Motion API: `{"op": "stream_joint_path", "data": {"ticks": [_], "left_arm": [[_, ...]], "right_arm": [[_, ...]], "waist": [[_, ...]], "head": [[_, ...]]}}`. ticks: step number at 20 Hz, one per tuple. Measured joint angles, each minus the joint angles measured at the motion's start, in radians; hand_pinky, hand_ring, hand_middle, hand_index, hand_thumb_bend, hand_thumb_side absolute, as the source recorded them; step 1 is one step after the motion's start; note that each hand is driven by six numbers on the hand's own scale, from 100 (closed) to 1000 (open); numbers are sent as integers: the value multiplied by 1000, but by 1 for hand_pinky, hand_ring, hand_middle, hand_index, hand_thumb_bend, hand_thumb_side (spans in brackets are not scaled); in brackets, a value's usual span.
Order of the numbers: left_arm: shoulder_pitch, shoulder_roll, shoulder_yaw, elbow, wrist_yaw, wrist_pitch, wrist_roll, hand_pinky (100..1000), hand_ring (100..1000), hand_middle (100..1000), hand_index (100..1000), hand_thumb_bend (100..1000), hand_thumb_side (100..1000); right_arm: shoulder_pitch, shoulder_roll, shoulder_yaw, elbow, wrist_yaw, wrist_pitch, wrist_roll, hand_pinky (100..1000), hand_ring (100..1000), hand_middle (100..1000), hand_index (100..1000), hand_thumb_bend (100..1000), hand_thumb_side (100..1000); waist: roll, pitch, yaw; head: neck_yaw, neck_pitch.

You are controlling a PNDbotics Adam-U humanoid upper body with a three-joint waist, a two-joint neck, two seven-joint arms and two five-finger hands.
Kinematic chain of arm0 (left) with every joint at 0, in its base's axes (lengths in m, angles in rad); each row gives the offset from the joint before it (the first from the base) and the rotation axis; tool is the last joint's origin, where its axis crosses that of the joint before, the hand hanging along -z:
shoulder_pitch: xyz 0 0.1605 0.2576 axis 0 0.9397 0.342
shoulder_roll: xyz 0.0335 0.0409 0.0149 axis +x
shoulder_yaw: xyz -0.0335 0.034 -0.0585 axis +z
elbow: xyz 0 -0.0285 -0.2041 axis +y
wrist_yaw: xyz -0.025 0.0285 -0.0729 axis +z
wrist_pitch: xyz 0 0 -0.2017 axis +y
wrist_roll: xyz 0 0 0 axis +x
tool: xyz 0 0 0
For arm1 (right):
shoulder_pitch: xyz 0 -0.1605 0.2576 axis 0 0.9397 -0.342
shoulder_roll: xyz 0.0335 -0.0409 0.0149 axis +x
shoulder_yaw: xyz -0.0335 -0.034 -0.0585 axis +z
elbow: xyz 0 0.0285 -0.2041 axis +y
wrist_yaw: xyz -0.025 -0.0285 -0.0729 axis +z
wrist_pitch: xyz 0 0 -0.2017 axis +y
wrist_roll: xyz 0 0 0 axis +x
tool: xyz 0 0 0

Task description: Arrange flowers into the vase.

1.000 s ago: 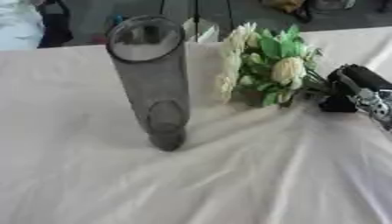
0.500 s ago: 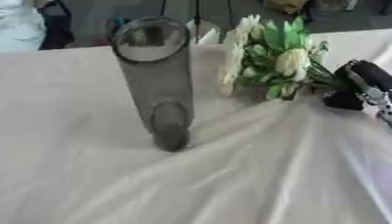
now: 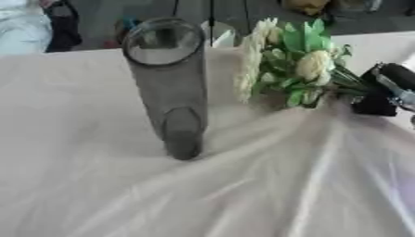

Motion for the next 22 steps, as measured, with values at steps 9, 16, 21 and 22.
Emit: {"op": "stream_joint_path", "data": {"ticks": [9, 16, 21, 22], "left_arm": [[0, 0, 0, 0, 0, 1, -2, 639, 786, 787, 869, 100, 1000], [0, 0, 0, 0, 0, 1, -2, 639, 786, 787, 869, 100, 1000], [0, 0, 0, 0, 0, 1, -2, 639, 785, 787, 869, 100, 1000], [0, 0, 0, 0, 0, 1, -2, 639, 785, 787, 869, 100, 1000]], "right_arm": [[13, -23, -15, -30, -73, -9, 22, 100, 100, 100, 100, 100, 679], [22, -40, -28, -61, -99, 3, 17, 100, 100, 100, 100, 100, 694], [22, -42, -31, -77, -107, 9, 9, 100, 100, 100, 100, 100, 693], [22, -45, -33, -85, -107, 11, 5, 100, 100, 100, 100, 100, 689]], "waist": [[0, 0, 3], [0, 0, 1], [0, 0, -1], [0, 0, -2]], "head": [[5, 0], [5, 0], [5, 0], [5, 0]]}}
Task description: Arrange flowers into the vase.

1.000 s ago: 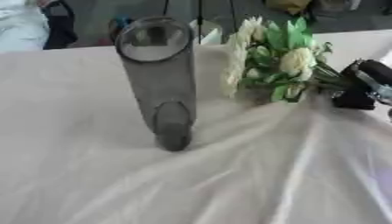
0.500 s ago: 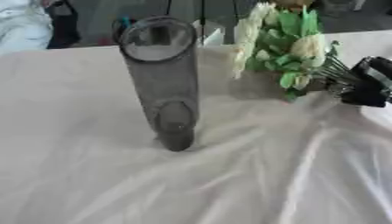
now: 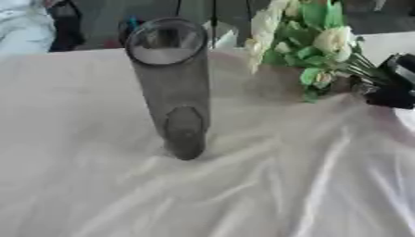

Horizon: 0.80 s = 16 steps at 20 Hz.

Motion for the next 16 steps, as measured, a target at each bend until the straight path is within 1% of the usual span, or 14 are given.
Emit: {"op": "stream_joint_path", "data": {"ticks": [6, 15, 16], "left_arm": [[0, 0, 0, 0, 0, 0, 0, 638, 786, 787, 869, 100, 1000], [1, 0, 0, 0, 0, 0, 0, 636, 785, 787, 869, 100, 1000], [1, 0, 0, 0, 0, 0, 0, 636, 786, 788, 869, 100, 1000]], "right_arm": [[0, -3, -7, -41, 0, 16, -20, 100, 100, 100, 100, 100, 700], [-6, -3, -10, -50, 6, 40, -52, 100, 100, 100, 100, 100, 691], [-8, -3, -10, -51, 7, 41, -54, 100, 100, 263, 100, 100, 681]], "waist": [[0, 0, -3], [0, 0, -5], [0, 0, -6]], "head": [[0, 0], [-2, -1], [-2, -1]]}}
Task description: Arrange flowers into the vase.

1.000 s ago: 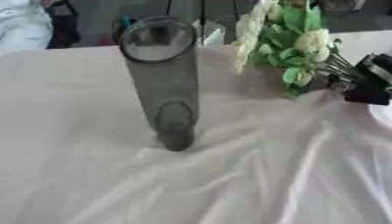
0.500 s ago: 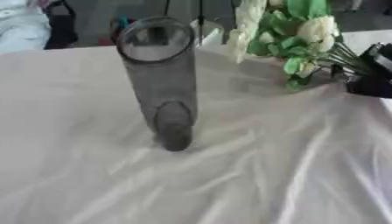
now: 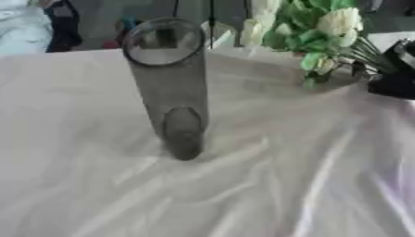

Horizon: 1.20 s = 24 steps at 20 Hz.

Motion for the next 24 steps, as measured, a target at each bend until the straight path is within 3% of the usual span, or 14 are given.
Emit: {"op": "stream_joint_path", "data": {"ticks": [2, 3, 4, 5, 7, 8, 10, 11, 13, 16, 24], "left_arm": [[0, 0, 0, 0, 0, 0, 0, 636, 786, 788, 869, 100, 1000], [0, 0, 0, 0, 0, 0, 0, 636, 786, 787, 869, 100, 1000], [0, 0, 0, 0, 0, 0, 0, 636, 786, 787, 869, 100, 1000], [0, 0, 0, 0, 0, 0, 0, 635, 786, 787, 869, 100, 1000], [0, 0, 0, 0, 0, 0, 0, 635, 786, 787, 869, 100, 1000], [0, 0, 0, 0, 0, 0, 0, 635, 785, 787, 869, 100, 1000], [0, 0, 0, 0, -1, 0, 0, 635, 785, 787, 869, 100, 1000], [0, 0, 0, 0, -1, 0, 0, 634, 785, 787, 870, 100, 1000], [0, 0, 0, 0, -1, 0, 0, 634, 785, 787, 870, 100, 1000], [0, 0, 0, 0, -1, 0, -1, 633, 786, 787, 867, 100, 1000], [0, 0, 0, 0, -1, 0, -6, 631, 788, 788, 867, 100, 1000]], "right_arm": [[-2, 0, 0, -2, 2, 4, -6, 100, 100, 299, 100, 100, 681], [-2, 0, 0, -4, 3, 6, -8, 100, 129, 400, 100, 100, 691], [-2, 0, 0, -5, 3, 7, -13, 100, 129, 400, 100, 100, 691], [-2, 0, 0, -5, 3, 8, -19, 100, 121, 372, 100, 100, 765], [-2, 0, 0, -6, 7, 7, -32, 100, 121, 364, 100, 100, 779], [-2, 0, 0, -6, 8, 6, -41, 100, 124, 354, 100, 100, 869], [-2, 0, 0, -10, 18, 3, -61, 100, 124, 354, 100, 100, 869], [-2, 0, 0, -11, 26, 1, -72, 100, 151, 370, 100, 100, 913], [-3, 0, -2, -14, 45, 0, -97, 100, 151, 370, 100, 100, 917], [-3, 0, -2, -16, 80, 2, -135, 100, 168, 381, 171, 100, 904], [-5, 0, 3, -16, 116, 6, -164, 100, 178, 376, 180, 100, 884]], "waist": [[0, 0, -1], [0, 0, -1], [0, 0, -2], [0, 0, -2], [0, 0, -2], [0, 0, -2], [0, 0, -2], [0, 0, -2], [0, 0, -2], [0, 0, -3], [0, 0, -4]], "head": [[-1, 0], [-1, 0], [-1, -1], [-2, -1], [-3, -3], [-3, -5], [-3, -8], [-3, -9], [-4, -9], [-4, -9], [-6, -9]]}}
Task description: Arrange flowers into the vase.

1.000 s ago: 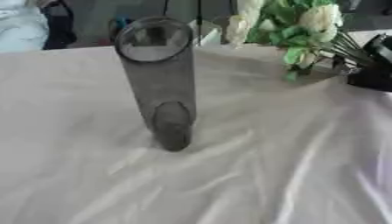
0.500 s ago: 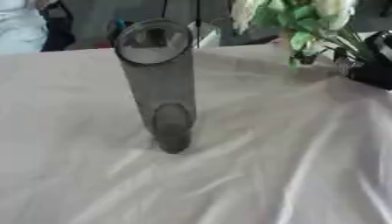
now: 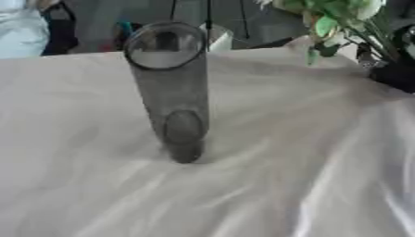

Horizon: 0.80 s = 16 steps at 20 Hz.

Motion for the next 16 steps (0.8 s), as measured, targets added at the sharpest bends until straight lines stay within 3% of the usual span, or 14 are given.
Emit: {"op": "stream_joint_path", "data": {"ticks": [6, 9, 10, 11, 12, 14, 16], "left_arm": [[0, 0, 0, 0, 0, 1, -3, 631, 789, 789, 867, 100, 1000], [0, 0, 0, 0, 0, 1, -3, 631, 789, 790, 867, 100, 1000], [0, 0, 0, 0, 0, 1, -3, 631, 789, 790, 867, 100, 1000], [0, 0, 0, 0, 0, 1, -3, 631, 789, 790, 867, 100, 1000], [0, 0, 0, 0, 0, 1, -3, 631, 789, 790, 867, 100, 1000], [0, 0, 0, 0, 0, 1, -3, 630, 786, 789, 867, 100, 1000], [0, 0, -1, 0, 0, 1, -3, 630, 785, 789, 866, 100, 1000]], "right_arm": [[-5, -2, 1, 4, 9, 2, 15, 100, 241, 399, 361, 100, 909], [-6, -8, 1, 4, 18, 9, 33, 190, 328, 426, 431, 100, 928], [-7, -9, 1, 4, 22, 13, 41, 195, 331, 424, 412, 100, 927], [-9, -9, 1, 4, 27, 17, 47, 185, 315, 371, 307, 100, 930], [-11, -10, 1, 4, 31, 20, 53, 173, 291, 307, 260, 100, 927], [-14, -10, 1, 3, 36, 26, 61, 100, 132, 101, 203, 100, 941], [-14, -10, 1, -3, 39, 31, 59, 100, 100, 100, 188, 100, 956]], "waist": [[0, 0, 2], [0, 0, 4], [0, 0, 4], [0, 0, 4], [0, 0, 5], [0, 0, 6], [0, 0, 7]], "head": [[-2, 0], [-2, 0], [-2, 0], [-2, 0], [-2, 0], [-2, 0], [-2, 0]]}}
